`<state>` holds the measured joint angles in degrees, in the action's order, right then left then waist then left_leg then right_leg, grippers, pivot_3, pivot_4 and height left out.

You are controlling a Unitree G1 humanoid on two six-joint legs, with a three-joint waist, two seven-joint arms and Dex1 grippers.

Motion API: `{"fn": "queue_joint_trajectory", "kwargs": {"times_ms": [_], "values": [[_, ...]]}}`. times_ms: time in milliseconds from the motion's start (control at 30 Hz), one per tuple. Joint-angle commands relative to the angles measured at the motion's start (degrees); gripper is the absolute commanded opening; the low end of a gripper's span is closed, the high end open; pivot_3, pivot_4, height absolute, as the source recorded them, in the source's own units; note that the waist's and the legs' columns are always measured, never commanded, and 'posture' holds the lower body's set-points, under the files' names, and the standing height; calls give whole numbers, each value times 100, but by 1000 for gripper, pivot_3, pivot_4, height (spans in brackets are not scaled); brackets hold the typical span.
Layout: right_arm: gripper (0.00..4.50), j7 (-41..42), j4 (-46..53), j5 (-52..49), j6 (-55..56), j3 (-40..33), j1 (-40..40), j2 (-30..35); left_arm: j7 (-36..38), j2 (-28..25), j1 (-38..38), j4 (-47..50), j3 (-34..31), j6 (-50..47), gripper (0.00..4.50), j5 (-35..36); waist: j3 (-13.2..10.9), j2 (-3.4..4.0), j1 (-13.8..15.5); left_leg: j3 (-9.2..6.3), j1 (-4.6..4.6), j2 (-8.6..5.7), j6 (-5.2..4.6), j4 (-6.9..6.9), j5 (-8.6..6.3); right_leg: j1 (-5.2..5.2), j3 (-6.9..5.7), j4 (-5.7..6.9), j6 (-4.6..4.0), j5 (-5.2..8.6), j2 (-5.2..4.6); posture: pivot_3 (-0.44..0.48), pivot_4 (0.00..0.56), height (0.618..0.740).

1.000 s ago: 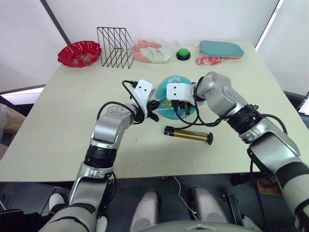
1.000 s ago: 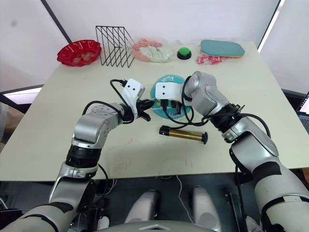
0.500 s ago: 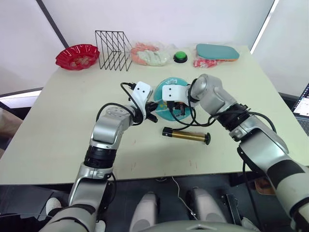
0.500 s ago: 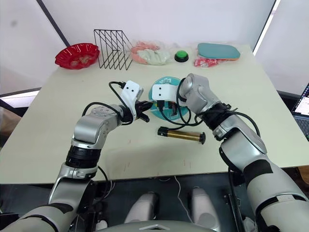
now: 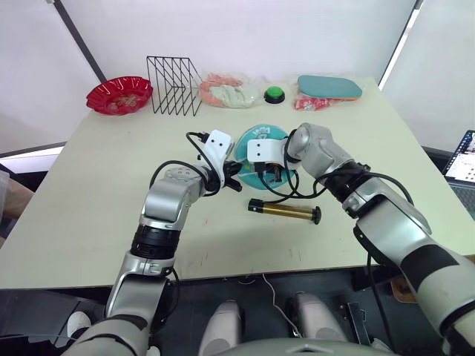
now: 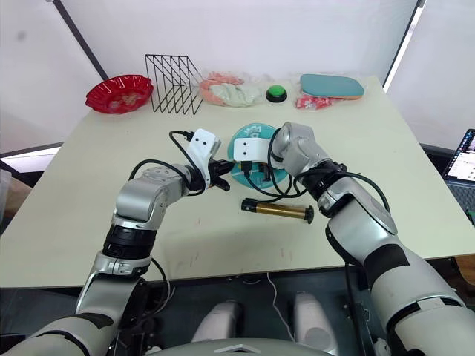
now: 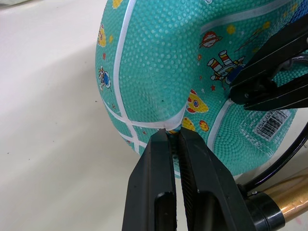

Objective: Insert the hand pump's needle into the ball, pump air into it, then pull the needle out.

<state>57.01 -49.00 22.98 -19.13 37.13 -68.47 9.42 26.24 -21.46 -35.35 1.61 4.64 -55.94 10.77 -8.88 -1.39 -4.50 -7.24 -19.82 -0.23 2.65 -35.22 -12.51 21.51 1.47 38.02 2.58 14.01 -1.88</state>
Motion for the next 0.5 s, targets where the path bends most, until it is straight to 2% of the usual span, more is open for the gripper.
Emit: {"fn": "queue_joint_trajectory", "kwargs": {"times_ms": [33,500], "values": [[336,-169,-1034,455,-175,299,499,172,85,-53,-11,141,-64,35,0,88,0,0,6,0,0,0,0,0,0,0,0,-1,0,0,0,0,150,740],[336,-676,-1814,665,-10,340,607,73,68,-73,11,57,-126,39,0,154,40,3,19,-1,2,0,2,6,-1,0,0,-6,-1,2,-2,0,150,740]]}}
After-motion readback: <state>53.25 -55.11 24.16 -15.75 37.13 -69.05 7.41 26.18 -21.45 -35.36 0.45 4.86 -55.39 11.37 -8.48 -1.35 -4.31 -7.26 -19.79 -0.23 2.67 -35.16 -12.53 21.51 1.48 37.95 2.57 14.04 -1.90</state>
